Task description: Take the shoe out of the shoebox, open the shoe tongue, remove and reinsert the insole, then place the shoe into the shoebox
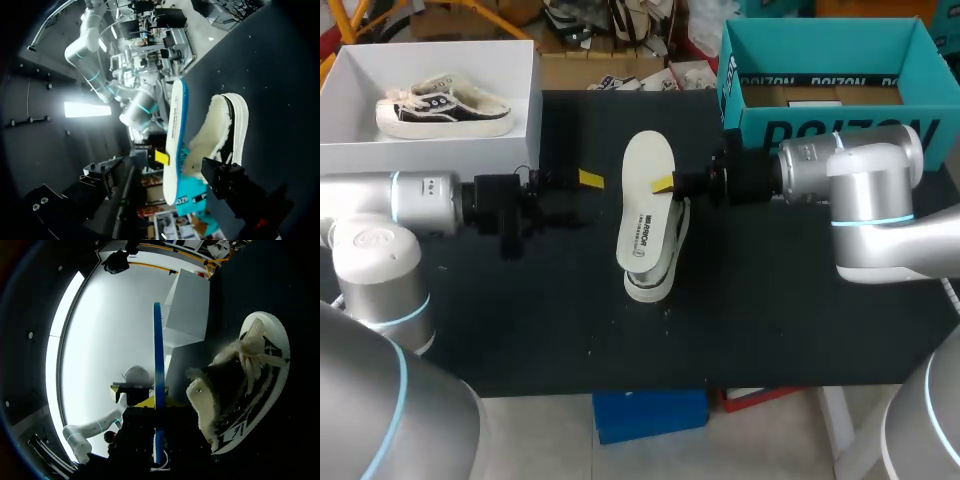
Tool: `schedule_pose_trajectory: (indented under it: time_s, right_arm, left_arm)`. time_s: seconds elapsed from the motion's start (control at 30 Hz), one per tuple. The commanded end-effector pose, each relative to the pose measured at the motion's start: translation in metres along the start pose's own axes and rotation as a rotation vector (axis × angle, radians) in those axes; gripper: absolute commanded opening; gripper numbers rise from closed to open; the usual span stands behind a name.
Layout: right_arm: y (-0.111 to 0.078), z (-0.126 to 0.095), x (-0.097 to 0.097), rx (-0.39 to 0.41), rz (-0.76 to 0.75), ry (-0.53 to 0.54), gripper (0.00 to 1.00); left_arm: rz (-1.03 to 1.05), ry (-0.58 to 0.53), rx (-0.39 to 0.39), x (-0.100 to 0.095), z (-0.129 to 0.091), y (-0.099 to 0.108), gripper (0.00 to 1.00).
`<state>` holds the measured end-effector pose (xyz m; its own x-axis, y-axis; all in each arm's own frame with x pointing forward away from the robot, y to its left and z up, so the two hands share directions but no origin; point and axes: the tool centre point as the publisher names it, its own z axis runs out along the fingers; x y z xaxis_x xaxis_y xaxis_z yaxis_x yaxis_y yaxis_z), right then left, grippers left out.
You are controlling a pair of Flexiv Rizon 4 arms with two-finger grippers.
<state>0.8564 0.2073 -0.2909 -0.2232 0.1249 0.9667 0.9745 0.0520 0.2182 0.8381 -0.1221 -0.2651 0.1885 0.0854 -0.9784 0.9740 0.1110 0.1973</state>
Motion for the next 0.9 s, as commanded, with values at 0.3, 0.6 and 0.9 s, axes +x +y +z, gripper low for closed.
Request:
schedule_pose_trajectory:
  time_s: [0.3,0.6,0.9]
  right_arm:
    - [0.0,0.0,0.0,0.0,0.001,-0.002,0.0]
    - [0.0,0.0,0.0,0.0,0.001,-0.002,0.0]
    - [0.0,0.0,0.0,0.0,0.001,-0.002,0.0]
  left_arm:
    - [-0.026,-0.053,0.041,0.018,0.034,0.012,0.89]
    - [-0.029,-0.072,0.067,0.021,0.046,0.006,0.46]
    - [-0.027,-0.074,0.087,0.022,0.056,0.003,0.45]
